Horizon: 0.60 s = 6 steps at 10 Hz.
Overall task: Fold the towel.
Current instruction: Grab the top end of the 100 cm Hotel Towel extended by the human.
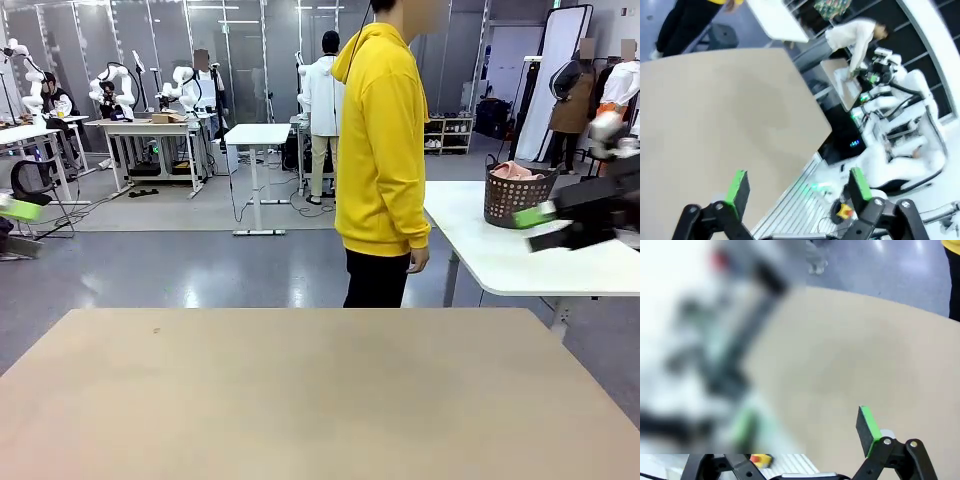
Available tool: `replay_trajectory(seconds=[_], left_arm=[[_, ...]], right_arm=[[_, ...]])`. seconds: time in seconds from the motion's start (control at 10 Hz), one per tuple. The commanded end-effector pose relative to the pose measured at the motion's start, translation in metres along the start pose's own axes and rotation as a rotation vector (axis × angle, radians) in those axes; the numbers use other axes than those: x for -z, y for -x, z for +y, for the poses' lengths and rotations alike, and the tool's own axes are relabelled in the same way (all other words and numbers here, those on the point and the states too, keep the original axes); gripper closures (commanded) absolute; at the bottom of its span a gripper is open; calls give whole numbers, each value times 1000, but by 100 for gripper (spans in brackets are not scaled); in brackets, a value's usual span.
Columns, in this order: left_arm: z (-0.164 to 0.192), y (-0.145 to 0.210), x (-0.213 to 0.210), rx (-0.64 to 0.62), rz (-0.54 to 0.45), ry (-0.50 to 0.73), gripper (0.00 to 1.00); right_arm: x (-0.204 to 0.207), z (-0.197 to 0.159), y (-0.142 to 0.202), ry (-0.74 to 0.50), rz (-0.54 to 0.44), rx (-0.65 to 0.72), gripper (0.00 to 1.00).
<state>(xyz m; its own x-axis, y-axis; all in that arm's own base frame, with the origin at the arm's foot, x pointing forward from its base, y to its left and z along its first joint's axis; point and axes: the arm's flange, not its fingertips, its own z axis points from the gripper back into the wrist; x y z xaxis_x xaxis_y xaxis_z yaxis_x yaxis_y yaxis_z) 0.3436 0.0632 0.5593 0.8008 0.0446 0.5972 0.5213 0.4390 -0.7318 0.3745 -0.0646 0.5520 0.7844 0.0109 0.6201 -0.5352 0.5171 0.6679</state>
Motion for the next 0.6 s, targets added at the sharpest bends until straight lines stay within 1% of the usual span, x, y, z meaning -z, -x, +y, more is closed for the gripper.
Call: replay_trajectory(seconds=[0.0, 0.1, 0.3, 0.4, 0.5], left_arm=[[23, 26, -40, -1, -100, 51, 0], [34, 36, -64, -52, -170, 45, 0], [52, 61, -105, -111, -282, 29, 0], [56, 78, -128, -146, -369, 15, 0], [57, 90, -143, -167, -426, -2, 0]], right_arm=[[-40, -22, 28, -43, -108, 143, 0], [-61, -34, 42, -39, -156, 199, 0], [-96, -53, 68, -17, -247, 258, 0], [-113, -58, 83, 1, -291, 289, 0], [-128, -61, 94, 17, -332, 306, 0]])
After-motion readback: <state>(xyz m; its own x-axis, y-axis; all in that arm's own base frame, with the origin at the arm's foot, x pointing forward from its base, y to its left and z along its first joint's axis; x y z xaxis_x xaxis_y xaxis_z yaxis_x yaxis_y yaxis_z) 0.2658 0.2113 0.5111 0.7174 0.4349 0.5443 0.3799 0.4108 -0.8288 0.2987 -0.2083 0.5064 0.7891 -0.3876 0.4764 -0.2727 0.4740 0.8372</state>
